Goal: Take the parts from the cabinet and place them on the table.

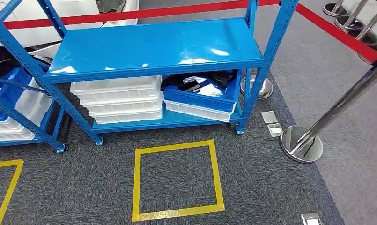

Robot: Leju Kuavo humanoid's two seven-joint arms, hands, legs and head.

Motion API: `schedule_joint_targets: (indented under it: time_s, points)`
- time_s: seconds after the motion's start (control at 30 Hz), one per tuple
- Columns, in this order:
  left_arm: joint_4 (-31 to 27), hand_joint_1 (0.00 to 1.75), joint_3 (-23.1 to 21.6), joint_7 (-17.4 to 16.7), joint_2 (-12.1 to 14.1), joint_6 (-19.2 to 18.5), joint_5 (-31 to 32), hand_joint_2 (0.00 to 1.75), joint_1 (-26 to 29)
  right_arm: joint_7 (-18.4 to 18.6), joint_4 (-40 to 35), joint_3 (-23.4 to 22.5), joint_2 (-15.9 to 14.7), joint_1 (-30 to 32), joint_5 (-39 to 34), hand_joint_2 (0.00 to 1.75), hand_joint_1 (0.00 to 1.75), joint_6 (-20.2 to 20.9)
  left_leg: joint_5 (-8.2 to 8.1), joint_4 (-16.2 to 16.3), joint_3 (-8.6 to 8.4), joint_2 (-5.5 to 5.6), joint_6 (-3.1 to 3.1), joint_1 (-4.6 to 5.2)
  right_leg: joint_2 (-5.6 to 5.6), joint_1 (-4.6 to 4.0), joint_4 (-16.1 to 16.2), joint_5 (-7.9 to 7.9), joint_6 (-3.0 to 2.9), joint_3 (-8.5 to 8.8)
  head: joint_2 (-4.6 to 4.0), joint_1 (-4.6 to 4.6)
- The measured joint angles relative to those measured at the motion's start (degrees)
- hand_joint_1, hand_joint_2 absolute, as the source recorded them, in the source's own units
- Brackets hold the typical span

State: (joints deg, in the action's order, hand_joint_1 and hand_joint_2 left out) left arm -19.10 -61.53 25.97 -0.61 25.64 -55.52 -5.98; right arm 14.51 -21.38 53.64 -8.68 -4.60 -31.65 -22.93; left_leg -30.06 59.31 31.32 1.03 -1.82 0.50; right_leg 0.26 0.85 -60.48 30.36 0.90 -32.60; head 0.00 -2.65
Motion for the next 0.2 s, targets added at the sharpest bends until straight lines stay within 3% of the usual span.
schedule_joint_targets:
  time_s: [0.13,0.17,0.2]
  points:
    - [0.0,0.00,0.0,0.3,0.0,-0.4,-0.2,0.00,0.0,0.0,0.0,0.0,0.0,0.0,-0.2,0.00,0.00,0.4,0.07,-0.3,-0.31,0.00,0.18,-0.09,-0.02,-0.17,0.0,0.24,-0.39,0.21,0.00,0.00]
    - [0.0,0.00,0.0,0.3,0.0,-0.5,-0.2,1.75,0.0,-0.1,0.0,0.0,0.0,0.0,-0.2,0.00,0.00,0.5,0.07,-0.4,-0.35,0.00,0.32,-0.10,-0.02,-0.18,0.0,0.28,-0.47,0.21,0.00,0.02]
    - [0.0,0.00,0.0,0.4,0.0,-0.5,-0.2,1.75,0.0,-0.2,0.0,0.0,0.0,0.0,-0.3,0.00,0.00,0.5,0.05,-0.5,-0.36,0.00,0.49,-0.11,-0.02,-0.19,0.0,0.30,-0.55,0.21,0.00,0.02]
